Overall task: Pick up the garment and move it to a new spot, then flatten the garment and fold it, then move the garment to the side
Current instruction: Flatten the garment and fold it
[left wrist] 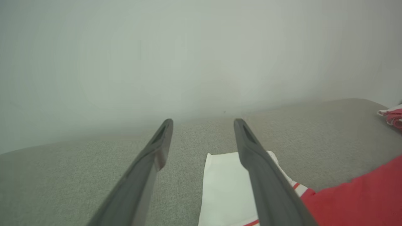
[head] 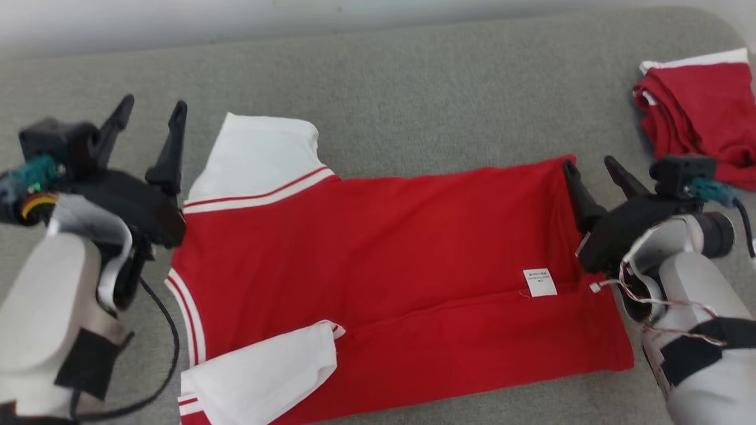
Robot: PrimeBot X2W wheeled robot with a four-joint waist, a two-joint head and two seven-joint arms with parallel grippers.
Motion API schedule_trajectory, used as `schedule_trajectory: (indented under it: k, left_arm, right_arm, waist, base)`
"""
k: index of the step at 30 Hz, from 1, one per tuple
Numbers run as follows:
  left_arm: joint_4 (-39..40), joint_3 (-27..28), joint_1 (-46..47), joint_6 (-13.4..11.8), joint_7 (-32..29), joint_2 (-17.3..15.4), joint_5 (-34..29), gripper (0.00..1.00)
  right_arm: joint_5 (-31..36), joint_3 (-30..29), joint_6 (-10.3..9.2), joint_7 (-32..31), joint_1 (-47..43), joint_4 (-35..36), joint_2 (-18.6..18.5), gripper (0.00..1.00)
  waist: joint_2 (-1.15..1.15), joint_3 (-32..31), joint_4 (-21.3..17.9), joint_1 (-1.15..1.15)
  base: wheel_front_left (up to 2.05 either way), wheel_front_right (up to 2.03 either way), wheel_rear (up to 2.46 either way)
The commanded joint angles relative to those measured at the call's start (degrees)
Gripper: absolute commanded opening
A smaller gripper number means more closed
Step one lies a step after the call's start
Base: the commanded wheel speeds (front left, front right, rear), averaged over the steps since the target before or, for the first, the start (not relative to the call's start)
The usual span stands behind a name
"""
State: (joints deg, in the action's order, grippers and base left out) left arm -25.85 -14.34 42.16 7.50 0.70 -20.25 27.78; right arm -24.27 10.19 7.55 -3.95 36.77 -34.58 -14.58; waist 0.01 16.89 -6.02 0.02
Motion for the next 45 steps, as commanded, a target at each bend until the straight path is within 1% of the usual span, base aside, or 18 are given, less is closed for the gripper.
schedule_trajectory:
  k: [1,5,7,10,19,22,26,27,28,29,30,31,39,42,45]
  left_arm:
    - [-1.48,-1.22,2.34,-0.07,-0.88,-0.83,1.11,1.0]
    - [-6.46,-4.45,7.95,-0.07,-3.4,-2.15,4.33,1.0]
    - [-9.17,-6.76,9.87,-0.07,-5.58,-3.1,5.15,1.0]
    - [-12.03,-9.46,12.96,-0.07,-7.24,-4.25,6.22,1.0]
    - [-19.67,-13.24,17.17,-0.07,-8.15,-4.58,8.36,1.0]
    - [-21.96,-14.37,18.08,-0.07,-7.87,-5.18,9.07,1.0]
    - [-24.3,-15.75,18.85,-0.06,-8.59,-4.56,10.28,1.0]
    - [-24.56,-16.13,19.18,-0.06,-8.76,-4.43,10.53,0.93]
    - [-24.85,-16.47,19.39,-0.06,-8.72,-4.38,10.97,0.5]
    - [-25.18,-16.76,19.55,-0.06,-8.59,-4.25,11.37,0.0]
    - [-25.46,-17.05,19.73,-0.06,-8.34,-4.08,11.72,0.0]
    - [-25.75,-17.41,19.87,-0.06,-8.05,-3.94,12.02,0.0]
    - [-24.43,-18.67,19.68,-0.06,-2.02,-2.32,16.31,0.0]
    - [-22.8,-19.27,18.08,-0.06,0.95,-2.27,17.88,0.0]
    - [-20.24,-20.15,15.9,-0.06,3.63,-2.6,19.67,0.0]
  right_arm:
    - [-0.42,0.83,-0.16,-0.35,1.9,-0.95,0.64,1.0]
    - [-1.74,3.1,-0.16,-1.03,5.64,-4.24,1.69,1.0]
    - [-2.47,4.38,-0.16,-1.29,7.2,-5.55,2.26,1.0]
    - [-3.42,6.1,-0.16,-1.07,9.16,-7.19,3.06,1.0]
    - [-6.42,10.5,-0.16,0.66,12.57,-9.96,4.79,1.0]
    - [-7.23,11.89,-0.16,1.15,13.56,-10.87,5.21,1.0]
    - [-8.5,13.16,-0.16,1.78,15.11,-12.11,5.07,1.0]
    - [-8.87,13.32,-0.16,2.09,15.47,-12.41,5.02,1.0]
    - [-9.18,13.51,-0.16,2.3,15.8,-12.89,4.94,0.82]
    - [-9.47,13.65,-0.16,2.57,16.12,-13.29,4.82,0.34]
    - [-9.84,13.52,-0.16,2.94,16.44,-13.76,4.68,0.08]
    - [-9.95,13.61,-0.16,3.19,16.73,-14.34,4.54,0.0]
    - [-11.07,15.07,-0.16,9.64,17.06,-15.76,2.92,0.0]
    - [-11.86,16.67,-0.16,11.34,15.65,-15.36,2.1,0.0]
    - [-12.96,18.46,-0.16,12.32,13.88,-14.66,0.48,0.0]
  waist:
    - [-0.01,4.68,-3.03,-0.02]
    - [-0.01,6.44,-4.5,-0.02]
    - [-0.01,7.07,-5.23,-0.02]
    - [-0.01,8.03,-6.36,-0.02]
    - [-0.01,9.27,-8.11,-0.02]
    - [-0.01,9.48,-8.34,-0.02]
    - [-0.01,9.96,-8.44,-0.02]
    - [-0.01,10.1,-8.37,-0.02]
    - [-0.01,10.2,-8.28,-0.02]
    - [-0.01,10.26,-8.15,-0.02]
    - [-0.01,10.23,-7.99,-0.02]
    - [-0.01,10.15,-7.83,-0.02]
    - [-0.01,7.63,-5.79,-0.02]
    - [-0.01,5.9,-4.92,-0.02]
    - [-0.01,3.65,-3.82,-0.02]
  base:
    - [0.0,0.0,0.0]
    - [0.0,0.0,0.0]
    - [0.0,0.0,0.0]
    - [0.0,0.0,0.0]
    - [0.0,0.0,0.0]
    - [0.0,0.0,0.0]
    - [0.0,0.0,0.0]
    - [0.0,0.0,0.0]
    - [0.0,0.0,0.0]
    - [0.0,0.0,0.0]
    - [0.0,0.0,0.0]
    - [0.0,0.0,0.0]
    - [0.0,0.0,0.0]
    - [0.0,0.0,0.0]
    - [0.0,0.0,0.0]
